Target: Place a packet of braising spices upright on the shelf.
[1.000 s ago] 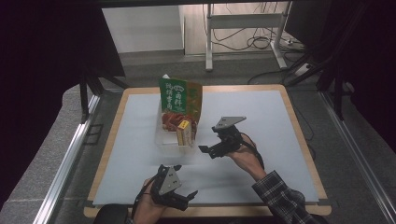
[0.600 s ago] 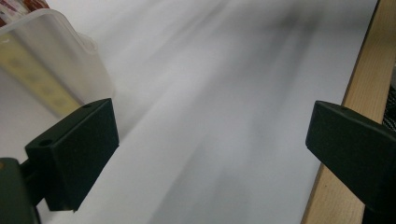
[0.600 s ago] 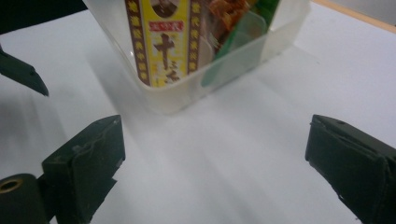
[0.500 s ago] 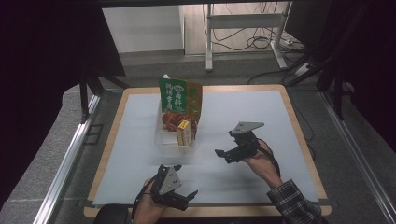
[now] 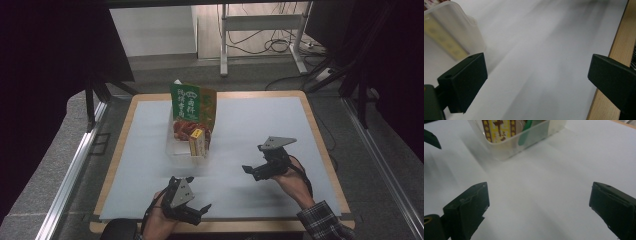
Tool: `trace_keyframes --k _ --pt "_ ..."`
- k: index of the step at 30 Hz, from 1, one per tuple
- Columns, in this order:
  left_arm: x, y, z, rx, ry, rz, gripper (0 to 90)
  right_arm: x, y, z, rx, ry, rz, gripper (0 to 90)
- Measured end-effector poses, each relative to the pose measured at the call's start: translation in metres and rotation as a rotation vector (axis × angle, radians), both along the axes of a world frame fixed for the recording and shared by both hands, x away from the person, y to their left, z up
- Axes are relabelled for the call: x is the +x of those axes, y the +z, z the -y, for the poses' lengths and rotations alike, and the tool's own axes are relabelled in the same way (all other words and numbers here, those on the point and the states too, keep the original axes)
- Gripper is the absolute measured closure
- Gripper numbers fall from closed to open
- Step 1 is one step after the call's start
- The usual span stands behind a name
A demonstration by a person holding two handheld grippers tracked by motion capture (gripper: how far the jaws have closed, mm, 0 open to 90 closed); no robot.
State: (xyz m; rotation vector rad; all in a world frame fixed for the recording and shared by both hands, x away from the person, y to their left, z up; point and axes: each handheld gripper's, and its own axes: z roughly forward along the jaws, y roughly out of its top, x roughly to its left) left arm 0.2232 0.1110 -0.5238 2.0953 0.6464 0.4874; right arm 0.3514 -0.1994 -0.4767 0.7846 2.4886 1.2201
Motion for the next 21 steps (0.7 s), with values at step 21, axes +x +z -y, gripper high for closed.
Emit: trace_keyframes --k 21 --pt "0.002 -0.002 0.000 0.007 0.007 -0.016 2.0 -0.001 -0.024 0.043 -0.038 -0.087 -0.048 2.4"
